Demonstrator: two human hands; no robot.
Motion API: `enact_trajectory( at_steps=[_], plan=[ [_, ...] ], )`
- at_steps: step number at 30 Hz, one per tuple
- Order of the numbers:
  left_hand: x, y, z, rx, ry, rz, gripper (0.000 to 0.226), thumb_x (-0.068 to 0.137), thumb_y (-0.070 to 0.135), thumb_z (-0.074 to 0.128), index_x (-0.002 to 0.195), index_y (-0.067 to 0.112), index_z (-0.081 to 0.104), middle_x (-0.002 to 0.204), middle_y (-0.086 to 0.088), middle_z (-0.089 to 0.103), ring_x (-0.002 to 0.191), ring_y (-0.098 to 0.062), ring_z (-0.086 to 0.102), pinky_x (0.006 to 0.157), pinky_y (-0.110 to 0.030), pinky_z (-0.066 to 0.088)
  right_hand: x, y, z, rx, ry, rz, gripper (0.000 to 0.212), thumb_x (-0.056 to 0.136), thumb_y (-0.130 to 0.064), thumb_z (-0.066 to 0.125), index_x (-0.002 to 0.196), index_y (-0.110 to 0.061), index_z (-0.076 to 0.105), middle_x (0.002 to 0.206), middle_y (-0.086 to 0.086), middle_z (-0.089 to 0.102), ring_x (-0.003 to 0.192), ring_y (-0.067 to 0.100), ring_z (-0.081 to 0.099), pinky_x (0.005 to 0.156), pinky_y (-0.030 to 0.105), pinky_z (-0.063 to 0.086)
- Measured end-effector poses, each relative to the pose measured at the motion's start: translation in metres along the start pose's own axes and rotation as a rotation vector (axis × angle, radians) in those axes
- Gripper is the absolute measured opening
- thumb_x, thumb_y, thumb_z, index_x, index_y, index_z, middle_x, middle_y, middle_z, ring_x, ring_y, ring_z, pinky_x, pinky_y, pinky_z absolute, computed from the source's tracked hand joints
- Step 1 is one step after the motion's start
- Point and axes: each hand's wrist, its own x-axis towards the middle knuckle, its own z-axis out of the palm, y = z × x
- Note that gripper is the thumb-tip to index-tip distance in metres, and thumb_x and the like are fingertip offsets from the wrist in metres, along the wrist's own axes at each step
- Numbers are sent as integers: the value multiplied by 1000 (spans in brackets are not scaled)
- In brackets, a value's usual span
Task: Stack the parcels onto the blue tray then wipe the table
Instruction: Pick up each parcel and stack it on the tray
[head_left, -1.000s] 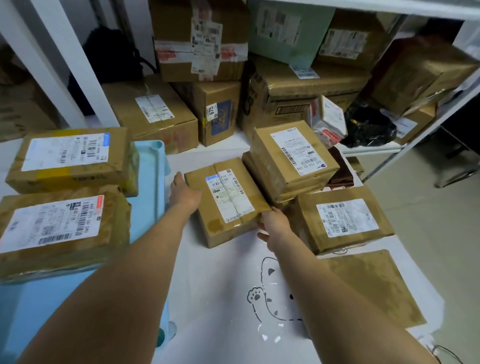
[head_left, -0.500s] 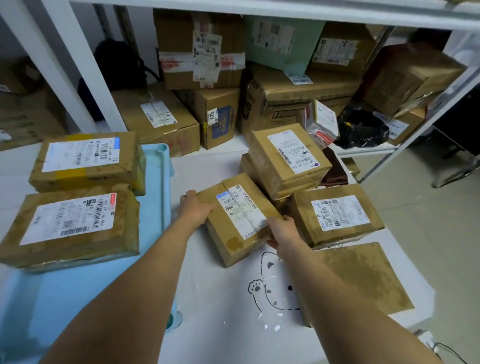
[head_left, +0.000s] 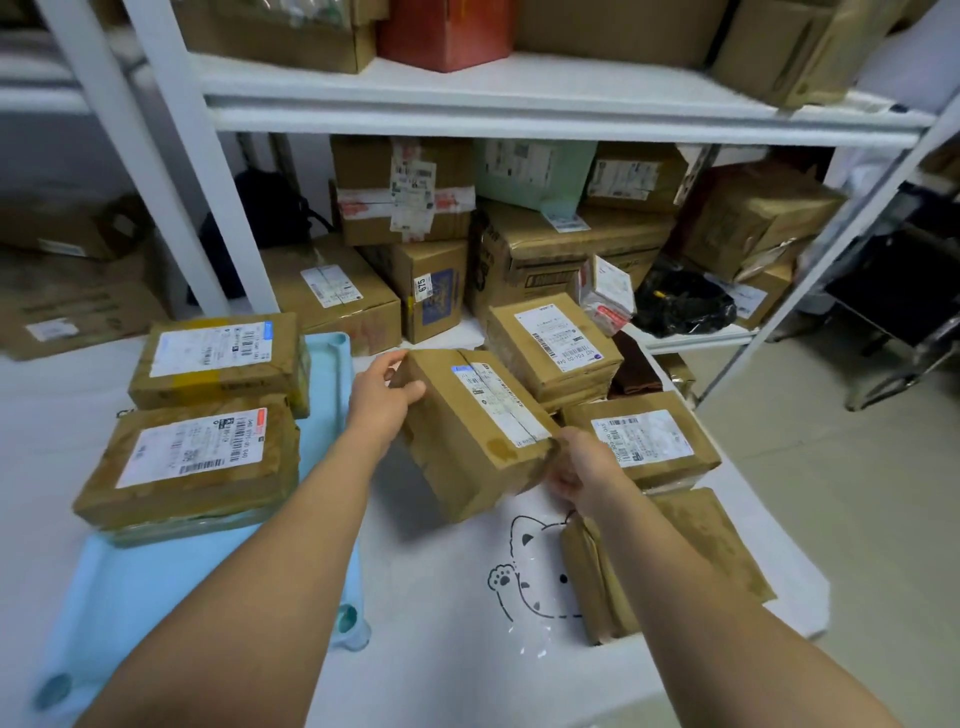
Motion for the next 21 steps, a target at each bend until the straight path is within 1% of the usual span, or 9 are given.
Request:
enact_trajectory(
  at_steps=[4, 5, 7, 8, 11, 12, 14, 16, 21],
  plan=[
    [-13, 14, -5, -39, 12, -22, 50, 86, 24, 65, 132, 33, 50, 124, -7, 60, 113, -24, 56, 102, -42, 43, -16, -10, -13, -42, -42, -14, 12, 83, -31, 60, 87, -20, 56, 81, -2, 51, 68, 14, 45, 60, 25, 36],
    [-16, 17, -6, -38, 32, -14, 50, 85, 28, 66, 132, 32, 51, 124, -8, 60, 113, -24, 56, 102, -41, 44, -21, -13, -15, -40, -64, -17, 13, 84, -32, 60, 90, -21, 56, 83, -3, 50, 74, 15, 47, 62, 26, 35],
    [-22, 21, -6, -17, 69, -13, 49, 85, 32, 66, 131, 26, 52, 125, -8, 59, 114, -24, 55, 101, -37, 43, -27, -18, -19, -24, -95, -15, 30, 86, -37, 61, 111, -20, 57, 100, -3, 55, 94, 16, 49, 67, 28, 36],
    [-24, 24, -6, -13, 89, -18, 47, 85, 33, 65, 129, 22, 54, 125, -8, 58, 114, -24, 54, 99, -35, 43, -30, -19, -21, -11, -98, -13, 36, 87, -39, 61, 117, -20, 55, 105, -2, 55, 95, 16, 50, 67, 30, 37],
    [-29, 29, -6, -87, 105, -53, 36, 91, 31, 58, 121, 13, 60, 126, -8, 58, 114, -24, 53, 99, -35, 43, -39, -25, -23, 21, -101, -24, 35, 91, -44, 55, 118, -22, 49, 111, 3, 53, 89, 20, 51, 69, 36, 46],
    [-31, 32, -7, -133, 97, -69, 35, 92, 30, 56, 121, 11, 61, 127, -9, 58, 116, -25, 52, 101, -36, 43, -40, -26, -24, 14, -91, -24, 34, 93, -46, 52, 118, -23, 48, 111, 4, 52, 93, 22, 51, 76, 40, 48],
    [-34, 36, -7, -214, 74, -91, 35, 93, 26, 55, 123, 10, 60, 127, -6, 58, 114, -22, 52, 99, -33, 42, -43, -26, -25, -7, -72, -27, 37, 94, -48, 49, 121, -23, 49, 112, 5, 51, 102, 26, 50, 90, 44, 44],
    [-39, 41, -8, -269, 65, -103, 36, 94, 26, 54, 126, 11, 59, 122, -2, 55, 109, -19, 49, 92, -29, 41, -43, -26, -24, -15, -70, -16, 40, 94, -50, 48, 120, -19, 50, 114, 8, 53, 105, 28, 51, 89, 44, 44],
    [-44, 49, -9, -320, 74, -138, 42, 94, 36, 51, 130, 14, 54, 121, -1, 52, 111, -19, 48, 98, -35, 41, -39, -27, -22, -40, -86, -13, 46, 93, -53, 47, 116, -13, 53, 109, 10, 58, 103, 28, 55, 84, 41, 49]
  ],
)
